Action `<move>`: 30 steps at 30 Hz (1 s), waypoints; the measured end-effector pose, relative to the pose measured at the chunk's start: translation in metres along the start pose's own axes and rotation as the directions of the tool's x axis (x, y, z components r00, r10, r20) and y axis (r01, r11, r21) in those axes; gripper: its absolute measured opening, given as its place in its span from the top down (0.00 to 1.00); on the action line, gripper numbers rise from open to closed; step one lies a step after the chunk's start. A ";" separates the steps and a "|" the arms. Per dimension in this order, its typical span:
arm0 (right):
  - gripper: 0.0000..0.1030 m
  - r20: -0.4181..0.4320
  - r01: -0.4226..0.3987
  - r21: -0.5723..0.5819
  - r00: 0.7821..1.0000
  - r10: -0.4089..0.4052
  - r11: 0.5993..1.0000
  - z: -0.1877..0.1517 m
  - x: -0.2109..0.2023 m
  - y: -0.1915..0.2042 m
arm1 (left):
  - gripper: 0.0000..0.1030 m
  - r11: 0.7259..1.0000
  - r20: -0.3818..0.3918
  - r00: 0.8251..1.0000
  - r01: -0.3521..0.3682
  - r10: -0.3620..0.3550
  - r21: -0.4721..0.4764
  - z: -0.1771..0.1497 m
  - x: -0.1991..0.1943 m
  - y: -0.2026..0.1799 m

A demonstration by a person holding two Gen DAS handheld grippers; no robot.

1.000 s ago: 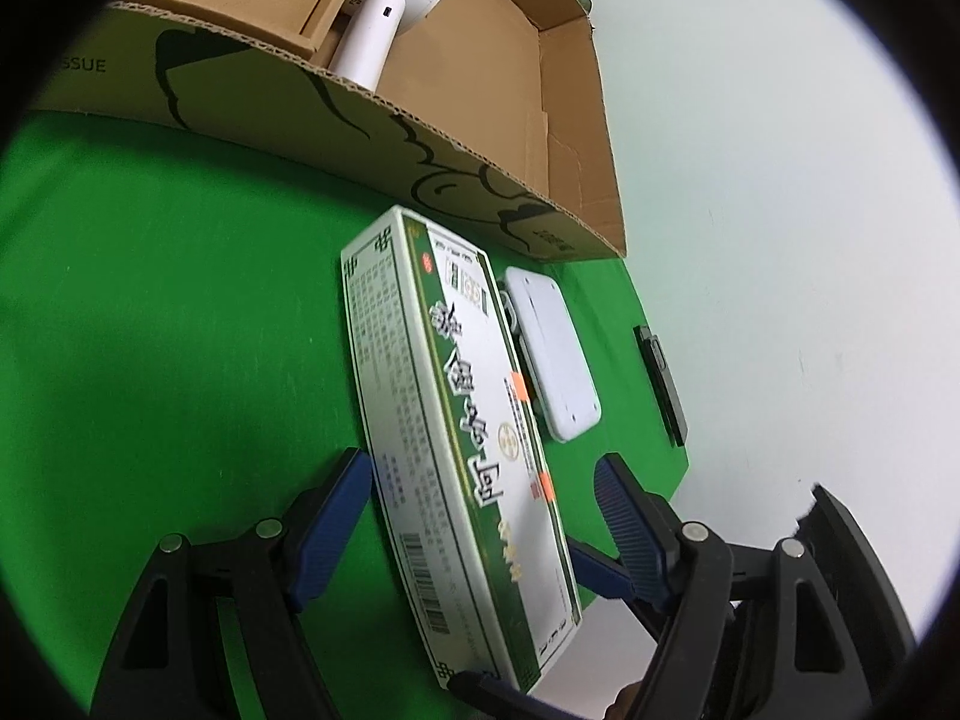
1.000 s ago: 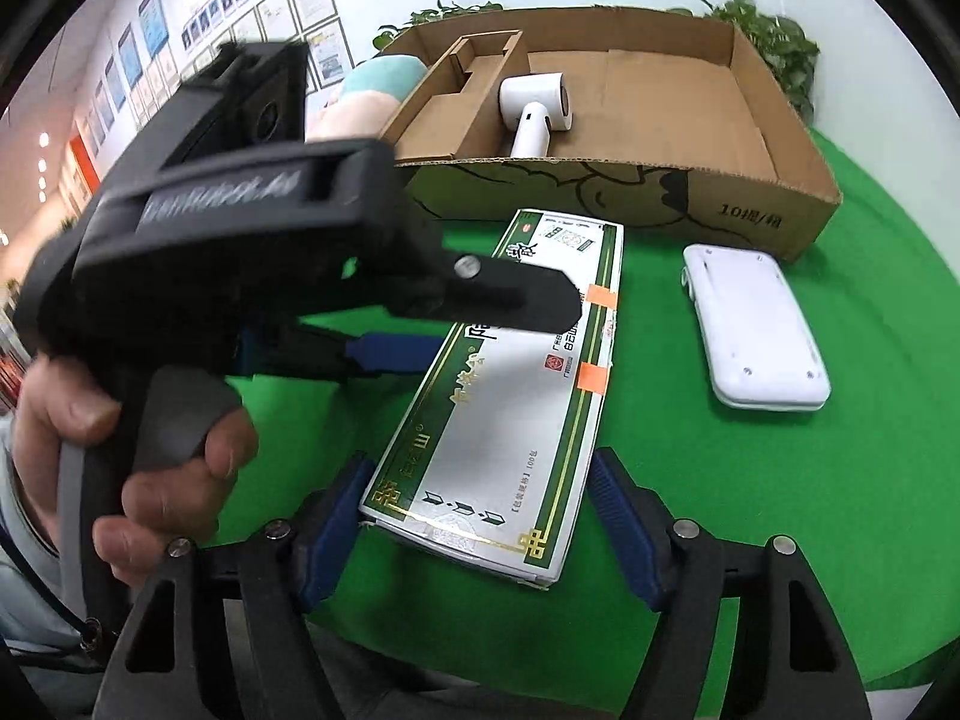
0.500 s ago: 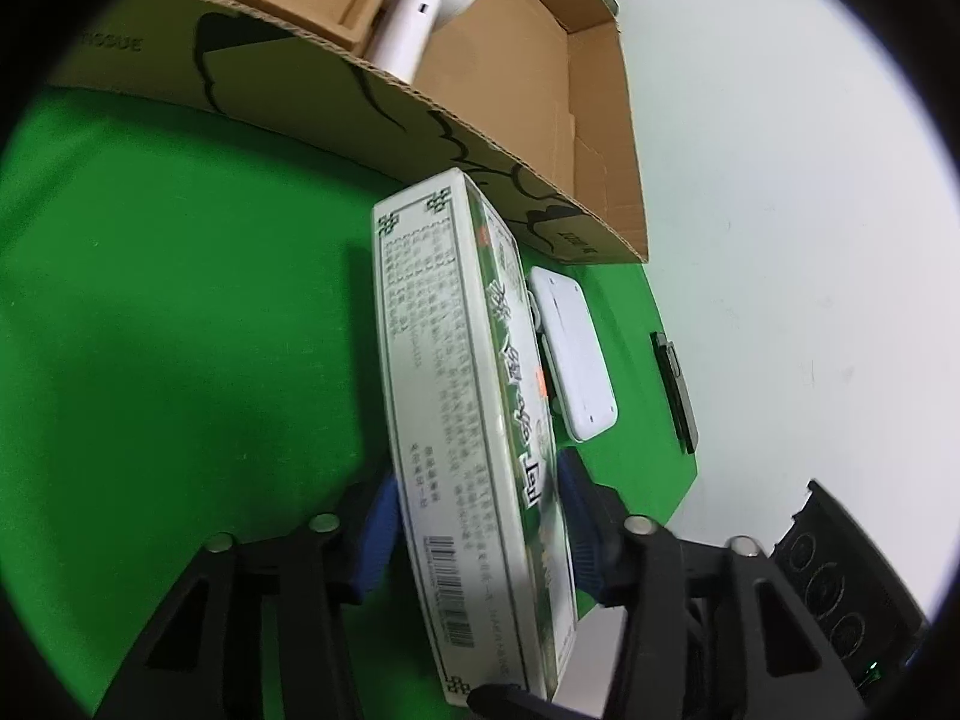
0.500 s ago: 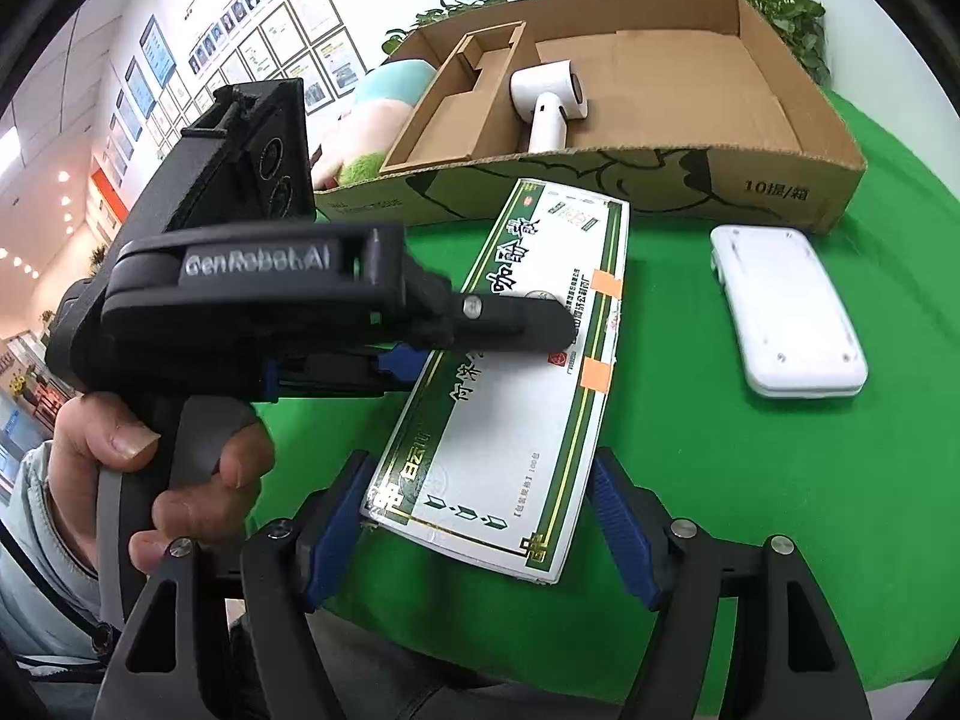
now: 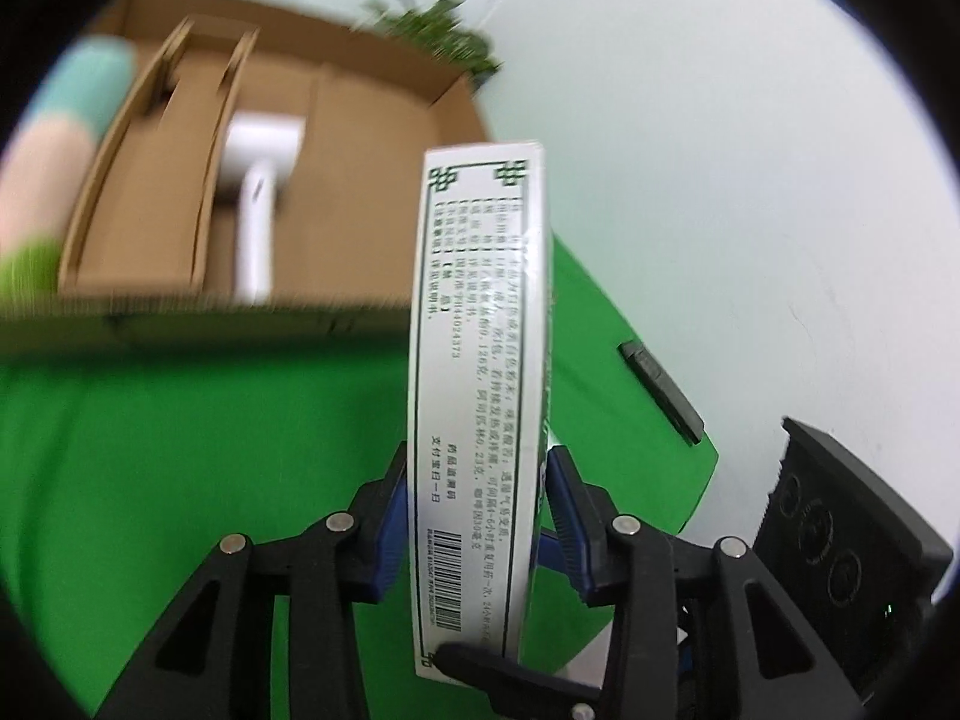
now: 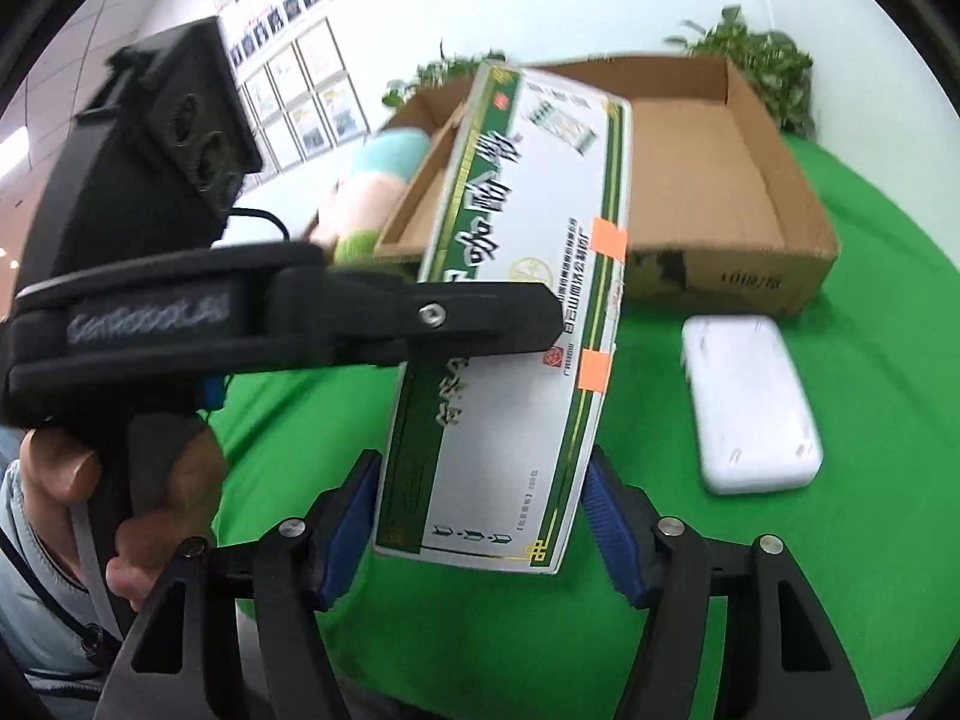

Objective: Organize objects
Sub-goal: 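Carry the medicine box with the left gripper into the box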

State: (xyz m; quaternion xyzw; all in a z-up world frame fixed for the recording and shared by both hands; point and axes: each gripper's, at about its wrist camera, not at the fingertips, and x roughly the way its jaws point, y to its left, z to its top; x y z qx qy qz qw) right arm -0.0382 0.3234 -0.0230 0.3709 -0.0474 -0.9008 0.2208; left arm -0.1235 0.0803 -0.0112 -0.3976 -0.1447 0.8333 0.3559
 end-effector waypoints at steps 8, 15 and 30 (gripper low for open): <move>0.41 0.096 0.012 -0.028 0.995 -0.009 1.000 0.030 -0.001 0.001 | 0.61 0.993 0.081 0.996 -0.040 0.030 0.115 0.027 -0.018 -0.017; 0.41 0.155 0.009 -0.037 0.988 -0.003 0.999 0.069 0.006 -0.002 | 0.61 0.996 0.135 0.991 -0.027 0.016 0.085 0.060 -0.034 -0.002; 0.41 0.084 -0.032 0.004 0.996 0.032 0.999 0.179 0.045 -0.037 | 0.62 0.998 0.111 0.993 -0.040 0.035 0.045 0.140 -0.021 0.023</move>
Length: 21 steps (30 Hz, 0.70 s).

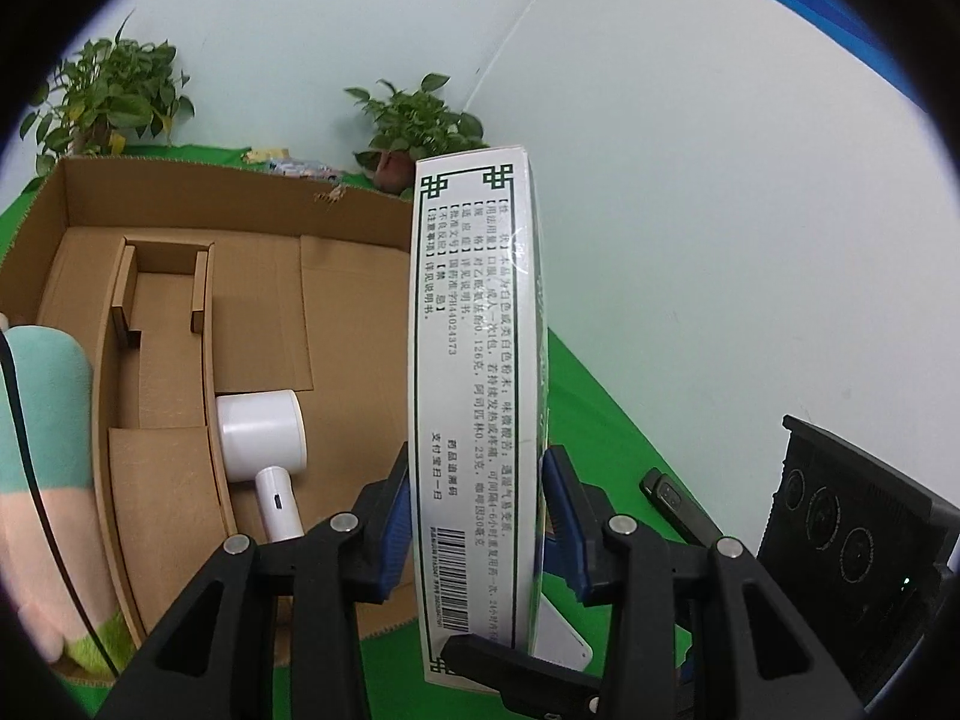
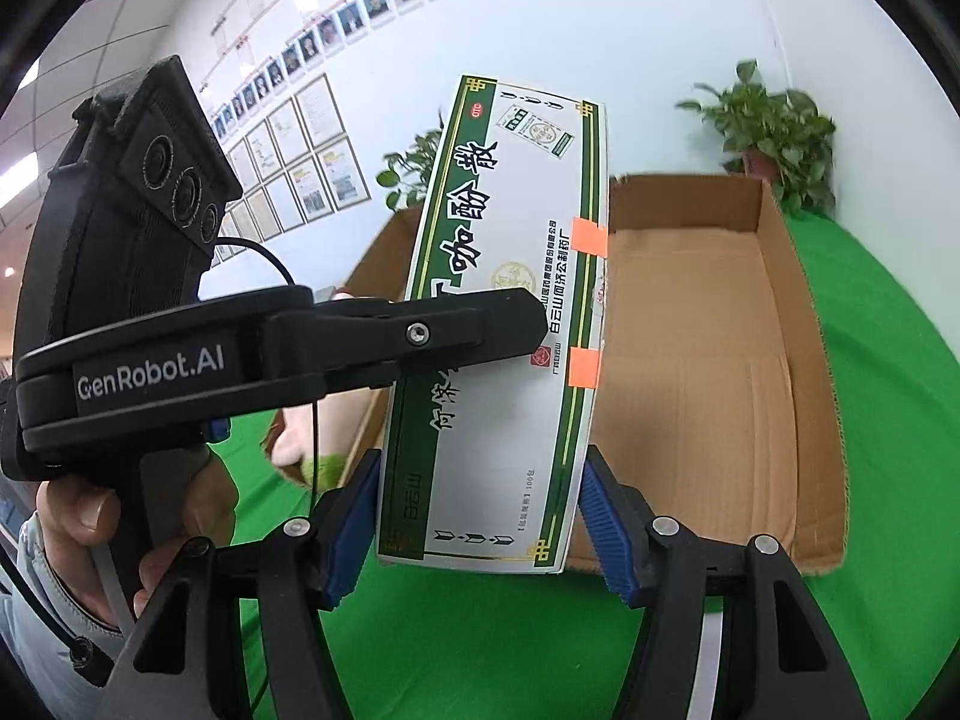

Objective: Organize objects
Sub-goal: 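Carry the medicine box with the left gripper into the box, then lower the medicine box beside the hair dryer and open the left gripper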

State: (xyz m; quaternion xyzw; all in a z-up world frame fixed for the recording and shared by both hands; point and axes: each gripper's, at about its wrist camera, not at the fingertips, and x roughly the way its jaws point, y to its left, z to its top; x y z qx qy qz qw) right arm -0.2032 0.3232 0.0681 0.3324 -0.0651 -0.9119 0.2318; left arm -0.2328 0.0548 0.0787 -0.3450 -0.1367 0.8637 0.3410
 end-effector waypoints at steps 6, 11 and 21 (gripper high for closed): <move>0.41 -0.092 -0.027 0.076 0.995 0.034 0.997 0.013 0.035 -0.031 | 0.62 0.998 -0.041 0.998 -0.047 0.046 -0.038 0.003 0.032 0.017; 0.41 -0.149 -0.041 0.098 0.987 0.056 0.994 0.003 0.059 -0.049 | 0.62 0.995 -0.080 0.995 -0.071 0.065 -0.070 -0.005 0.054 0.032; 0.42 -0.236 -0.006 0.107 0.971 0.031 0.994 -0.007 0.095 -0.079 | 0.61 0.991 -0.148 0.984 -0.111 0.098 -0.080 -0.024 0.091 0.045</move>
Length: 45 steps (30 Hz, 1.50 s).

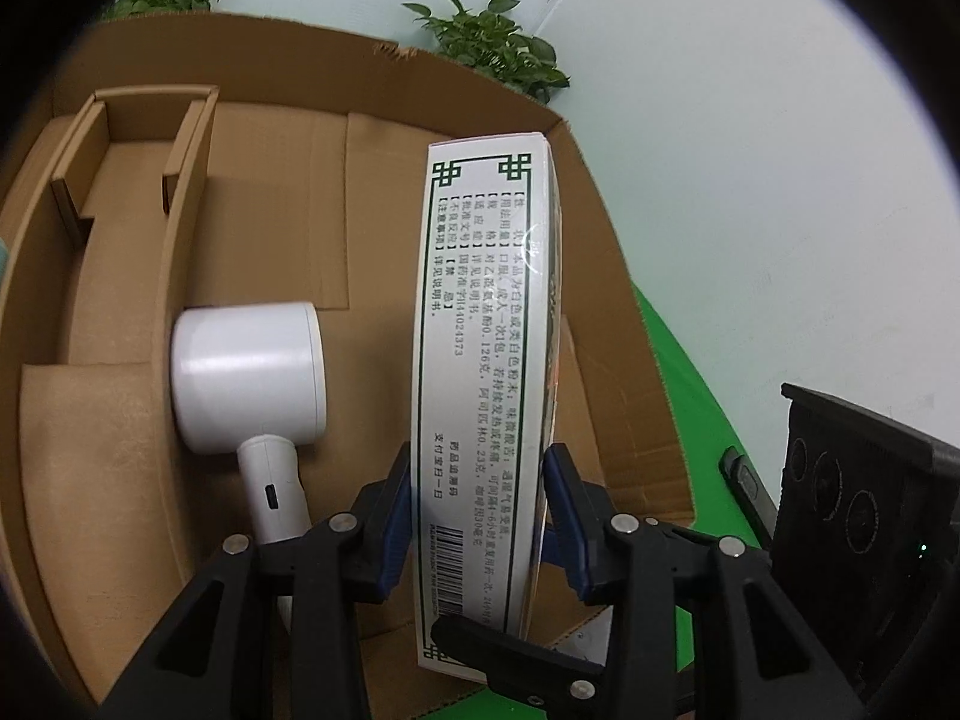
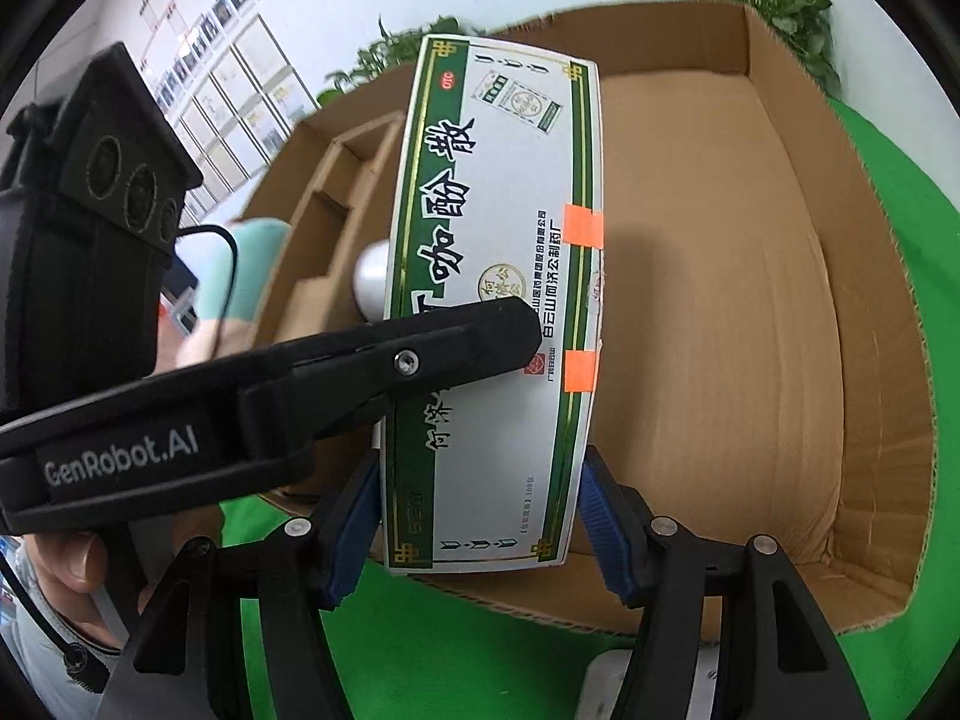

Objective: Organize objects
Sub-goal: 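Lower the medicine box beside the hair dryer and open the left gripper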

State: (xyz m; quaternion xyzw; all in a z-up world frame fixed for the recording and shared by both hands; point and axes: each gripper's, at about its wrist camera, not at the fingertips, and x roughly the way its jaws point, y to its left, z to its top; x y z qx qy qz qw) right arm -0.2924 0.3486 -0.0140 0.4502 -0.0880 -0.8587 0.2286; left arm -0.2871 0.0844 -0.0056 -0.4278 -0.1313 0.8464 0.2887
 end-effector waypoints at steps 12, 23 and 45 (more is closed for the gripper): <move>0.42 -0.048 0.032 0.039 0.998 -0.030 0.999 -0.005 0.021 -0.012 | 0.52 0.991 -0.109 0.985 -0.131 0.133 0.023 -0.008 0.020 0.004; 0.39 -0.078 0.080 -0.005 0.994 -0.080 0.997 -0.010 0.032 0.005 | 0.52 0.974 0.010 0.976 -0.218 0.218 0.053 -0.023 -0.053 0.020; 0.00 0.285 0.260 -0.031 0.928 -0.240 0.965 -0.031 -0.035 0.072 | 0.26 0.817 0.408 0.746 -0.577 0.525 0.005 -0.061 -0.147 0.015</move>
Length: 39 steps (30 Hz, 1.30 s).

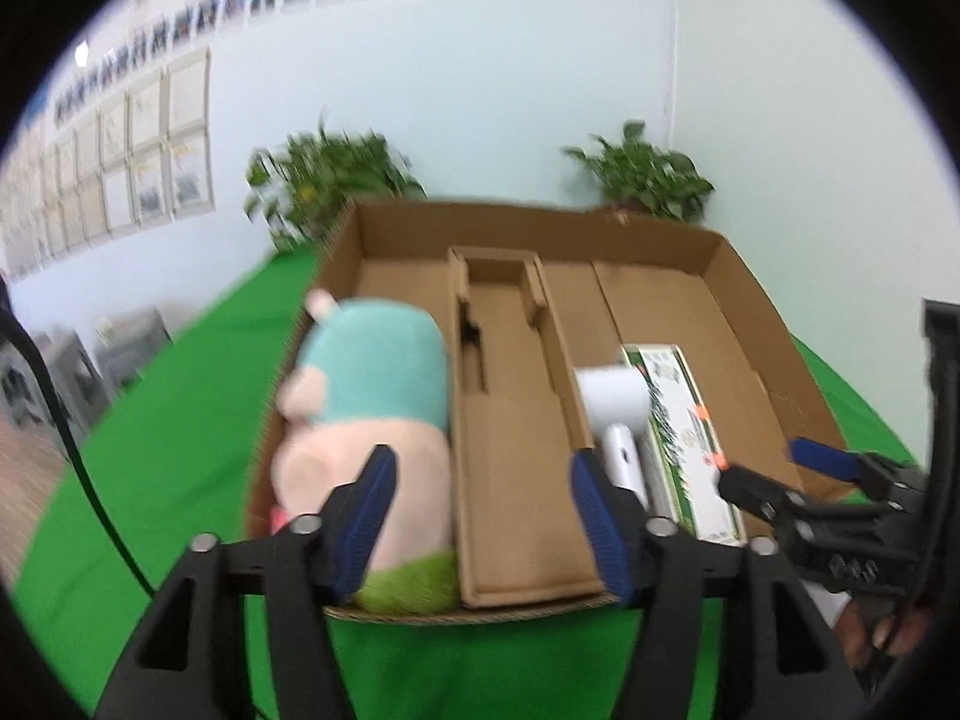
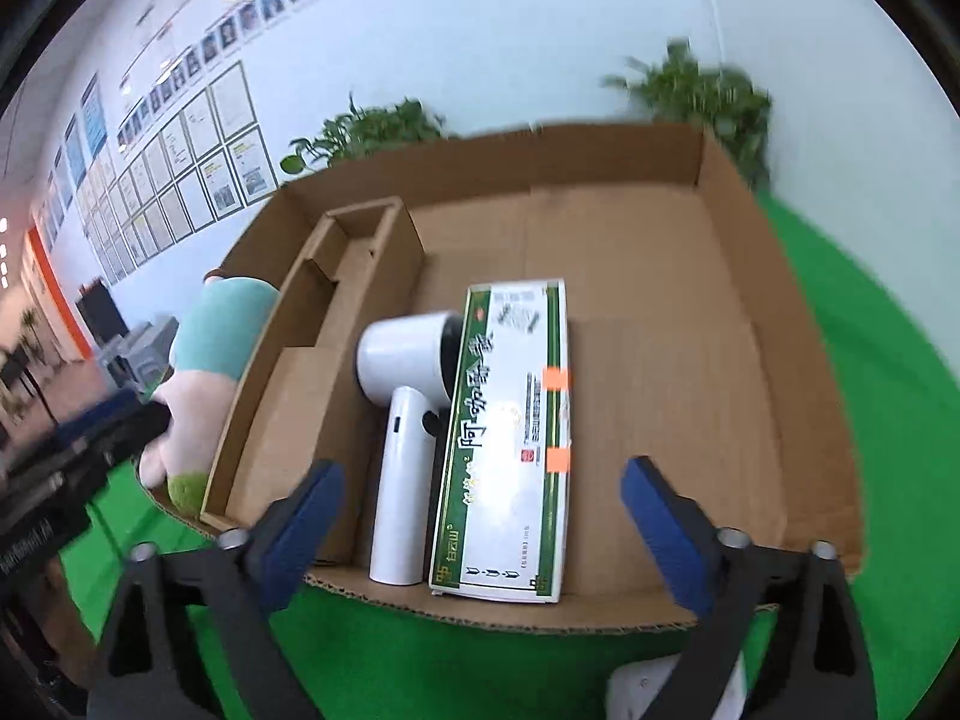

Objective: Organize objects
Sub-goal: 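Lower the medicine box beside the hair dryer and open the left gripper, then move the left gripper down to the white rectangular plastic case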

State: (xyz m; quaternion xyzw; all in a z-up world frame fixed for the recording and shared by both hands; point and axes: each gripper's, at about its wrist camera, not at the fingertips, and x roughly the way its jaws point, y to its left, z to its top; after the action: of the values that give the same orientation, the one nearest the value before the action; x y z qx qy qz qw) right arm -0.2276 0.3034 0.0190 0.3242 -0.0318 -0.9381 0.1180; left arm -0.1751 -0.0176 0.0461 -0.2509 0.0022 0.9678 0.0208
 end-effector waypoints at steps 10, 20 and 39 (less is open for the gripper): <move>0.01 0.065 0.130 -0.015 0.990 -0.129 0.991 -0.058 -0.058 0.010 | 0.01 0.983 0.121 0.983 -0.152 0.140 0.101 -0.018 -0.040 -0.011; 0.86 0.066 0.212 -0.073 0.976 -0.208 0.975 -0.080 -0.089 0.009 | 0.40 0.993 0.036 0.993 -0.115 0.115 0.003 -0.052 -0.022 -0.018; 0.00 0.184 0.201 -0.132 0.967 -0.176 0.971 -0.080 -0.104 0.002 | 0.01 0.997 0.041 0.996 -0.081 0.081 -0.012 -0.053 -0.029 -0.035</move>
State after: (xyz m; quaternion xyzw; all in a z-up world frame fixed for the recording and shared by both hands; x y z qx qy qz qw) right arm -0.0986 0.3276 0.0191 0.2344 0.0595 -0.9691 0.0487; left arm -0.1229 0.0157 0.0142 -0.2308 0.0072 0.9728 -0.0198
